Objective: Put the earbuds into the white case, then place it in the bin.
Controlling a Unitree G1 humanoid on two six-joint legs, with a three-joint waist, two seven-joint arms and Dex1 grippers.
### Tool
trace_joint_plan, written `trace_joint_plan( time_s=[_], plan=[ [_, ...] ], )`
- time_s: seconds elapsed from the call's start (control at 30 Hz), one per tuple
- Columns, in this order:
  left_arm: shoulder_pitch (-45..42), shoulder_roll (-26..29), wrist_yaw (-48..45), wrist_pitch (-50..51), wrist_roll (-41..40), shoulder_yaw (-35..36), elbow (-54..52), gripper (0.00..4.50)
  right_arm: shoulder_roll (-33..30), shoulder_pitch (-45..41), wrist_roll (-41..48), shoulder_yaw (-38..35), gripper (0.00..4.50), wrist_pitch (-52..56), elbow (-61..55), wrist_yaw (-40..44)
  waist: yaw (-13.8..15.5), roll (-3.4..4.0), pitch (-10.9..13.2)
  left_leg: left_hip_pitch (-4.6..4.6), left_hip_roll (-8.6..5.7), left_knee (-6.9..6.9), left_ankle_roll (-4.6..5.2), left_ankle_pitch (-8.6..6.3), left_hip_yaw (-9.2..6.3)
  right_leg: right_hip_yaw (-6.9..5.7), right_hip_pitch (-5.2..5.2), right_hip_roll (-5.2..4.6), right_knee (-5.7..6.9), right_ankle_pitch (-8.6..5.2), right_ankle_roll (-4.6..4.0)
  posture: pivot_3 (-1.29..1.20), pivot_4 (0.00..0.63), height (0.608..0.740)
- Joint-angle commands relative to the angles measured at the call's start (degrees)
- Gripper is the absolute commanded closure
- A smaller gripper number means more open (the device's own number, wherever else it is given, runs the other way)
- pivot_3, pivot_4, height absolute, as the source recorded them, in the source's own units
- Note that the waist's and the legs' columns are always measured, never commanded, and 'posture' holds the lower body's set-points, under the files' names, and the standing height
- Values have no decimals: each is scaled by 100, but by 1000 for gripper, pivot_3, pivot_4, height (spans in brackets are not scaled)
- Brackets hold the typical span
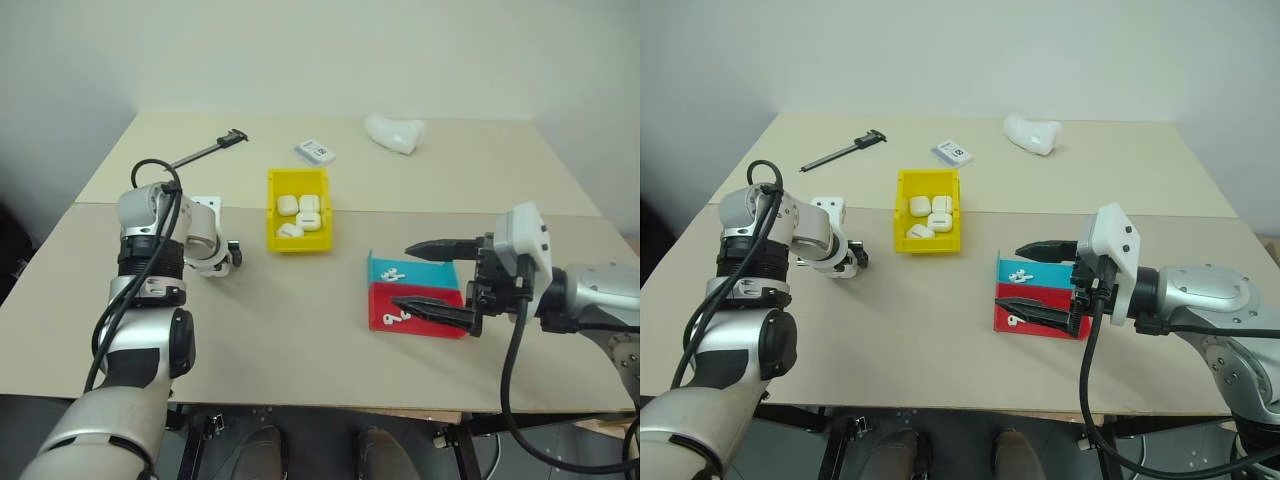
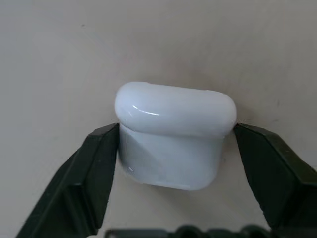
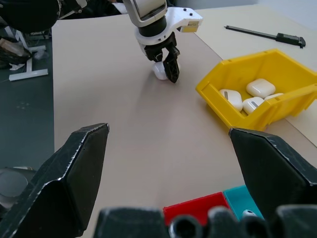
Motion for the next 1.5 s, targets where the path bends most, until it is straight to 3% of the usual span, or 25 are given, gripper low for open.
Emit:
trace_joint_plan(
  time_s=[0.03,0.23,0.4,0.47,0.57,0.67,0.73,0.9,1.07,1.23,1.5],
  plan=[
    [-16,103,-211,206,326,57,-170,1713,-80,-5,160,-238,0,4,-187,-5,-26,0,0,-1,1,0,0,0,-2,0,-1,1,0,0,0,0,150,740],
    [164,203,-622,208,460,-63,-584,1719,-62,-43,102,-177,0,-20,-152,6,-58,0,0,-1,1,0,0,0,-9,0,-2,0,3,0,0,0,150,740],
    [520,1452,-1852,208,-834,-1754,-1630,1719,-61,-92,67,-142,0,-46,-113,39,-128,0,0,-3,8,-3,-1,0,-16,3,-11,3,7,0,0,0,150,740],
    [775,2255,-2678,208,-1391,-2512,-2695,1719,-62,-117,58,-119,0,-52,-88,62,-141,0,0,-5,10,-4,-2,0,-17,6,-15,4,8,0,-1,0,150,740],
    [956,3125,-3873,8,-1458,-3221,-3994,1719,-48,-160,28,-64,0,-76,-46,95,-96,1,0,-5,13,-2,-10,-2,-11,7,-15,4,6,0,-1,0,150,740],
    [973,4070,-6162,-1586,-878,-4114,-4736,1719,-12,-210,-4,-11,0,-97,-15,108,-58,3,-1,-8,9,1,-8,-3,11,-4,-10,3,3,0,-3,0,150,740],
    [1003,4341,-7432,-2713,-371,-4385,-4706,1719,28,-224,-1,1,0,-89,-35,72,-33,6,-3,0,8,0,-7,-3,21,-5,-4,3,2,-1,-5,0,150,740],
    [649,4182,-9580,-4407,881,-4986,-3994,1719,116,5,67,-126,0,-58,-282,-116,40,7,-4,-9,8,6,2,-8,23,-7,-6,8,-1,-2,-8,0,150,740],
    [336,3289,-10351,-5464,1591,-4946,-2932,1719,236,322,164,-261,0,-22,-627,-433,73,7,-4,-22,5,15,14,-13,16,-11,-6,7,-7,-3,-4,0,150,740],
    [571,2860,-10897,-6942,1910,-4530,-2400,1719,322,655,255,-342,0,0,-960,-776,4,6,-3,-25,12,16,17,-14,12,-9,-11,11,-5,-4,-4,0,150,740],
    [140,2553,-11710,-6565,3642,-5376,-2018,1719,326,962,370,-430,0,-56,-1199,-1046,-1,7,-4,-17,11,16,17,-14,9,-9,-3,14,0,-4,-3,0,150,740]
  ],
)
